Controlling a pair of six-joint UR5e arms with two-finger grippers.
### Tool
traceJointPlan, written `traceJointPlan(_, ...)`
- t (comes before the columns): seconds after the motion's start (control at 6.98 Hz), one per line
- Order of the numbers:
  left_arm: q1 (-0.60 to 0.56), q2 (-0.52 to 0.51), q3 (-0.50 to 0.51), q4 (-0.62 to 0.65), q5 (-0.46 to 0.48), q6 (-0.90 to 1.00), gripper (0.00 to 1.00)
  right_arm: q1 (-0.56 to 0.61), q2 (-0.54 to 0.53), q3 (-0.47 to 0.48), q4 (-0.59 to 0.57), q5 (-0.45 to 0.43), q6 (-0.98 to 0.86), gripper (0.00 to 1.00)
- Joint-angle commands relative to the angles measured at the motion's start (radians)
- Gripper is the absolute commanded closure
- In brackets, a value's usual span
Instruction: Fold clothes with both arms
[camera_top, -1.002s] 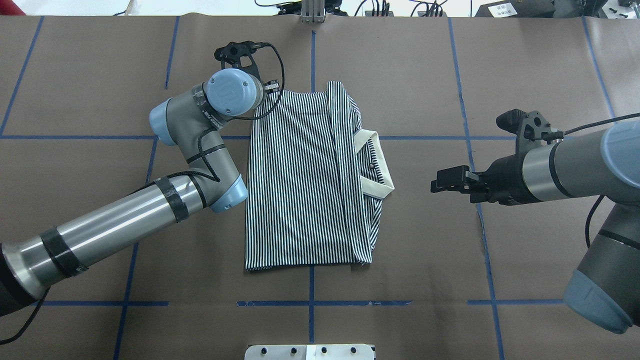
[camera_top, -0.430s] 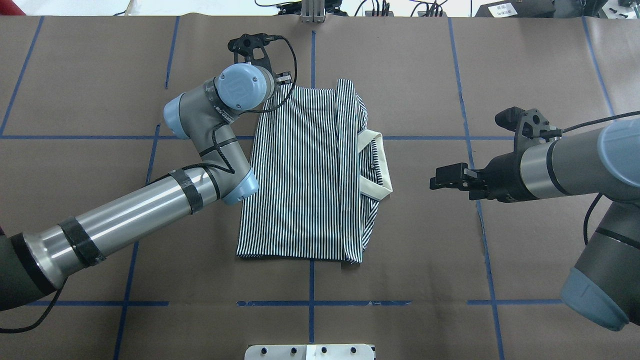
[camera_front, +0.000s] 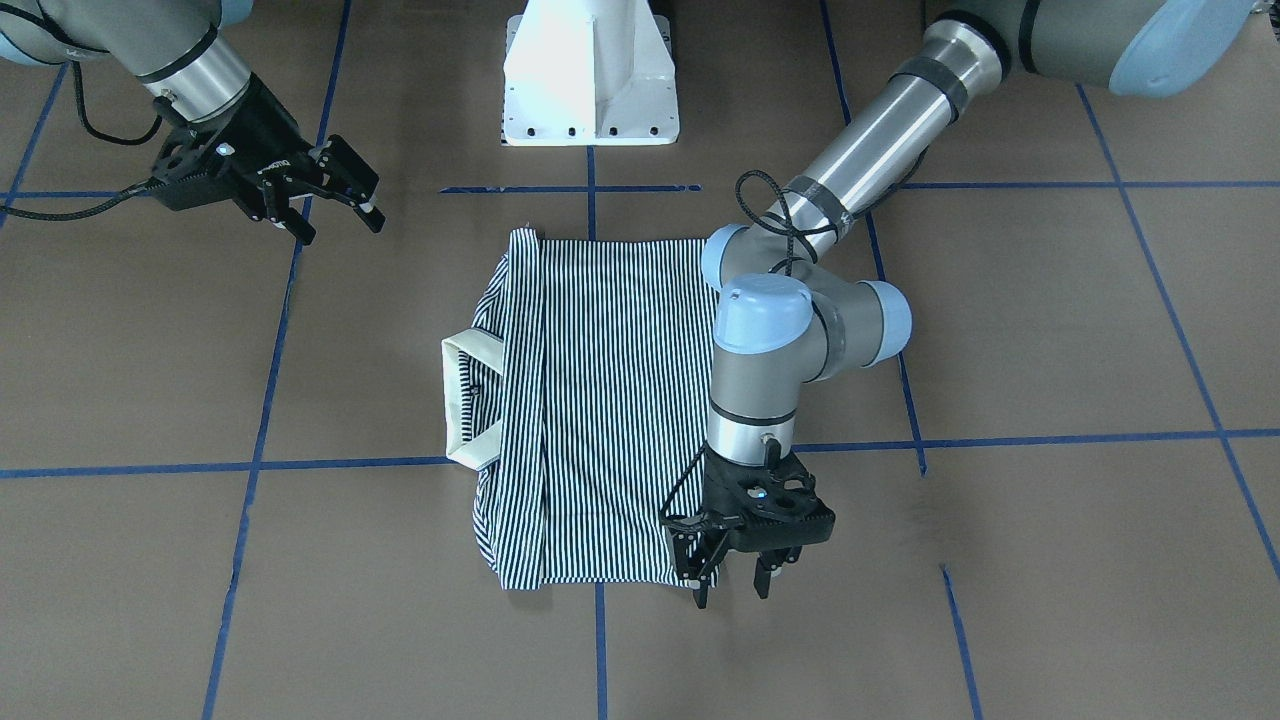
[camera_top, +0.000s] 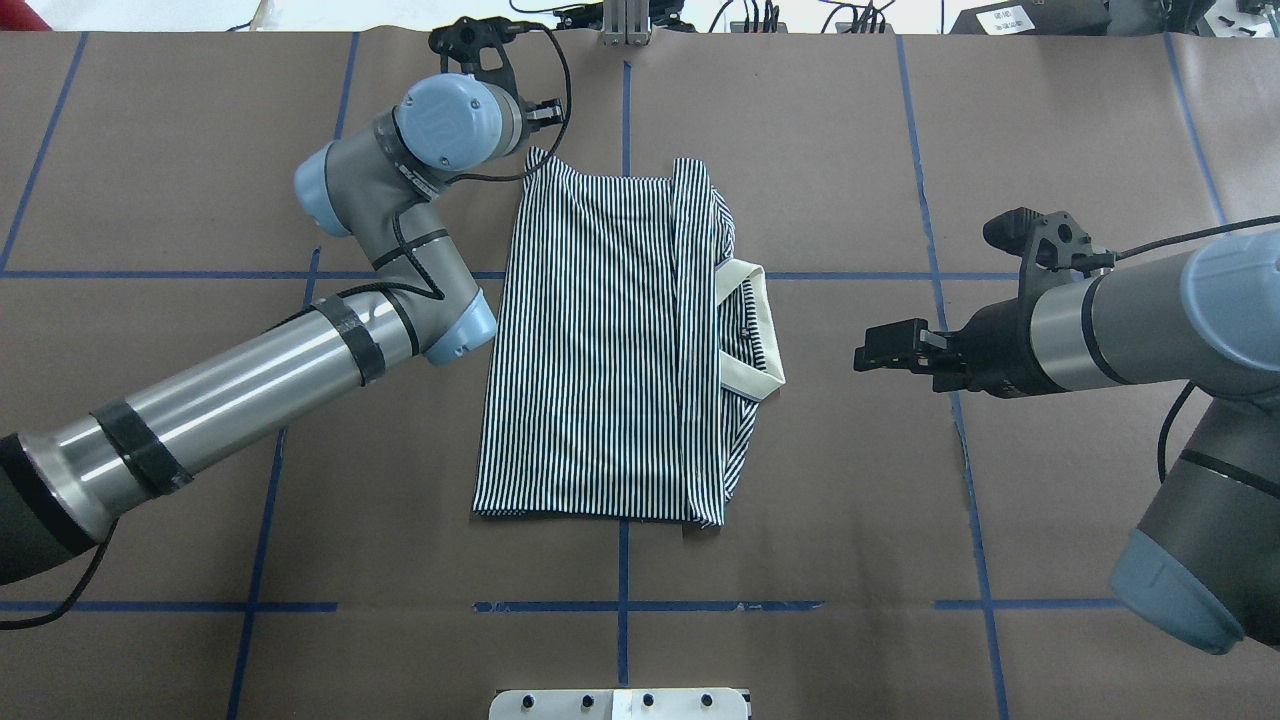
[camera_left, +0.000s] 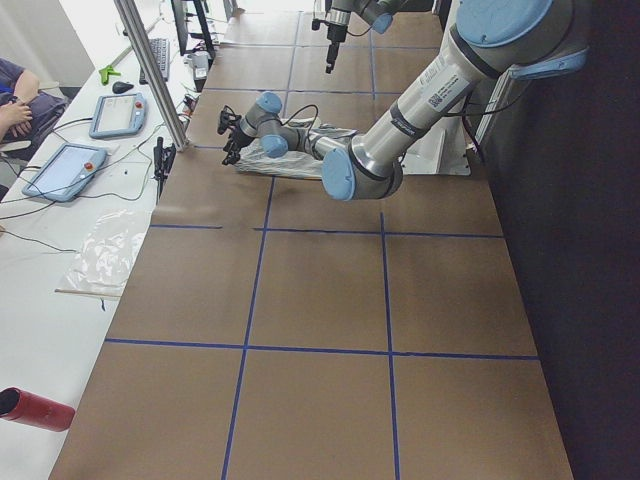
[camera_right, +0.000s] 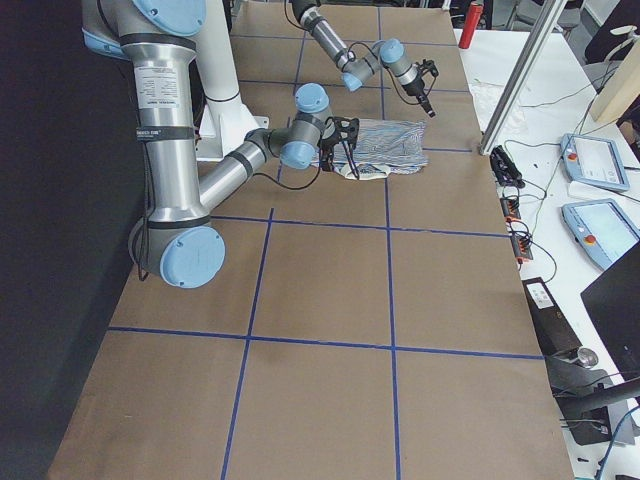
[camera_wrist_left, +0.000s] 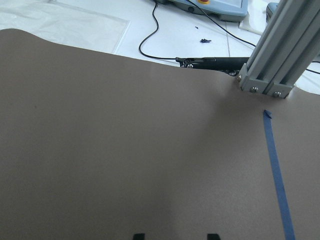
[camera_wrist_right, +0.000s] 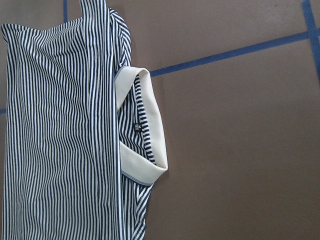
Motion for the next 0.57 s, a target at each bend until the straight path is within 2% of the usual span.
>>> traceJointPlan(0.0, -0.063, 0.099, -0.174, 0.076, -0.198, 0.027, 0.0, -0.01, 0.082, -0.058, -0.075, -0.033, -0.002, 0.0)
traceJointPlan(0.14, -0.071, 0.267, -0.416, 0.087, -0.248, 0.029, 0.0, -0.056, 0.156, -0.063, -0.216, -0.098, -0.009, 0.0)
traceJointPlan(0.29, -0.072, 0.375, -0.588, 0.151, -0.289, 0.029, 0.0, -0.125, 0.266, -0.087, -0.364, -0.181, -0.017, 0.0)
traceJointPlan(0.43, -0.072, 0.386, -0.692, 0.296, -0.294, 0.029, 0.0, -0.198, 0.366, -0.13, -0.501, -0.268, -0.017, 0.0)
